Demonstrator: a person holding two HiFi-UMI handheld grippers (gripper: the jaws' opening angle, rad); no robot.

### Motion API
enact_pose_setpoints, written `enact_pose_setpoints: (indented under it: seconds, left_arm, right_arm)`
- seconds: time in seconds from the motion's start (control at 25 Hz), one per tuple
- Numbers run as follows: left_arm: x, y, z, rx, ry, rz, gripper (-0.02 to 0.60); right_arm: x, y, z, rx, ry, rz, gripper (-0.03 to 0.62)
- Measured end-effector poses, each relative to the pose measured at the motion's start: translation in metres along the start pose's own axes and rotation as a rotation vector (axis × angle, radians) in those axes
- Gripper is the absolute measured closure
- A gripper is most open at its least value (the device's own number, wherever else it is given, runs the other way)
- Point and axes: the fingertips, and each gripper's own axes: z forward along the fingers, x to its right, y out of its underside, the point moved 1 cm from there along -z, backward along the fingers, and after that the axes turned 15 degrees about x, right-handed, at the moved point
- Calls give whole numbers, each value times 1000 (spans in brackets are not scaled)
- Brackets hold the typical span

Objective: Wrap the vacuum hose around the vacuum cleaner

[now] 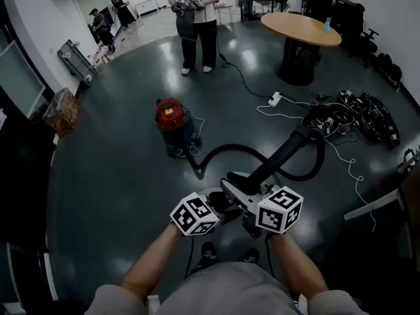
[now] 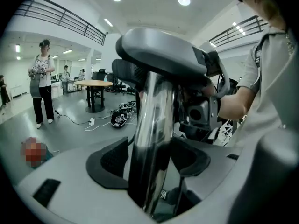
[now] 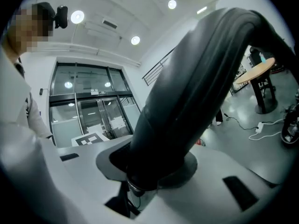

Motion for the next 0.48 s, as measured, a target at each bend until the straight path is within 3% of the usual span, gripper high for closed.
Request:
enact_pose_setpoints:
  seconds: [0.24, 0.48]
  left_arm:
    - [-29, 30, -67, -81, 20, -18, 311]
    - [-48, 46, -102, -87, 29, 10, 311]
  right_arm:
    - [17, 14, 11, -74, 118, -79, 476]
    - [28, 49, 21, -244, 131, -134, 476]
